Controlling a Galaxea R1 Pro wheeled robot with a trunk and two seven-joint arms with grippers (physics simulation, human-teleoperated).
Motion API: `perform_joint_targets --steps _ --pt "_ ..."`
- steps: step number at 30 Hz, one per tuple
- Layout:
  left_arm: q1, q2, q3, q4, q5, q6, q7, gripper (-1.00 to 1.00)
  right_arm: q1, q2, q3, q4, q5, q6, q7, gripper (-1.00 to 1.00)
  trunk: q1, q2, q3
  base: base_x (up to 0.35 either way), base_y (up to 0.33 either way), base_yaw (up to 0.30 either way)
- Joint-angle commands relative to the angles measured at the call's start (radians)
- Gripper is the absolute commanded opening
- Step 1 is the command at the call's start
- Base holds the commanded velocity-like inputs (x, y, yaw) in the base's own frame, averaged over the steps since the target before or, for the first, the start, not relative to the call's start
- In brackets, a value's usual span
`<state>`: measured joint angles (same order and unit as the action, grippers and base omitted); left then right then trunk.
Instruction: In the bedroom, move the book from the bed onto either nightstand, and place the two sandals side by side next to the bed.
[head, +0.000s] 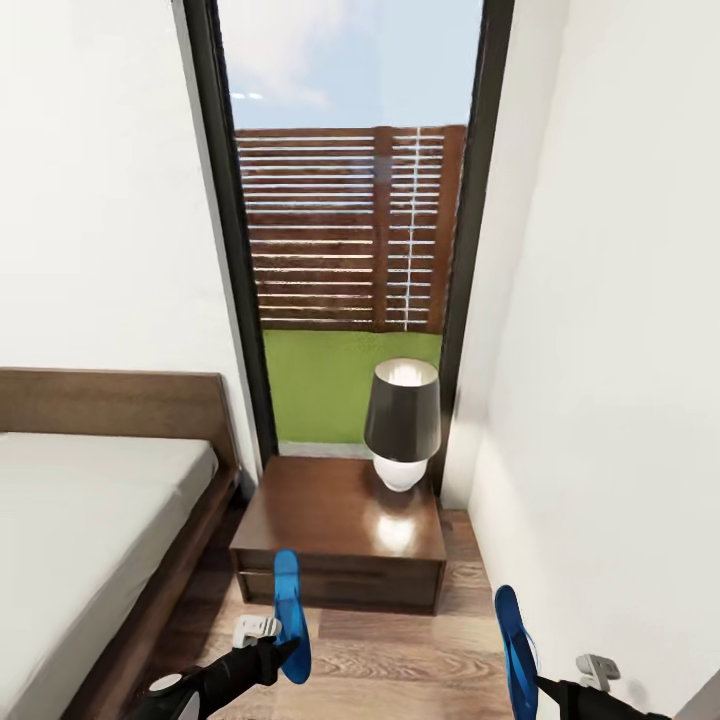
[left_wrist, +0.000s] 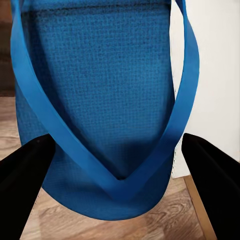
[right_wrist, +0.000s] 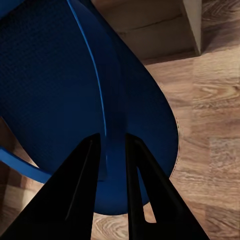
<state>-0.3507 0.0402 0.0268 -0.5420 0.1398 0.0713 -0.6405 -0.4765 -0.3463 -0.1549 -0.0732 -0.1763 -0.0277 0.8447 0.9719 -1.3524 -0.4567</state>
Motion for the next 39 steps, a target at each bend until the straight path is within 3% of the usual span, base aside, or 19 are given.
perform_joint_targets --steps 1,39 --pt "-0.001 0.0 0.002 0.001 0.007 0.007 -0.005 -1.0 -0.001 0.0 -0.003 0.001 -0.002 -0.003 0.004 -1.0 0.0 -0.001 -0.001 0.017 -0.019 0.293" --pt "-0.001 -0.001 0.001 0.001 0.004 0.007 -0.005 -1.0 -0.001 0.0 -0.003 0.001 -0.002 -0.003 0.004 -1.0 0.0 -0.001 -0.001 0.001 -0.066 0.293"
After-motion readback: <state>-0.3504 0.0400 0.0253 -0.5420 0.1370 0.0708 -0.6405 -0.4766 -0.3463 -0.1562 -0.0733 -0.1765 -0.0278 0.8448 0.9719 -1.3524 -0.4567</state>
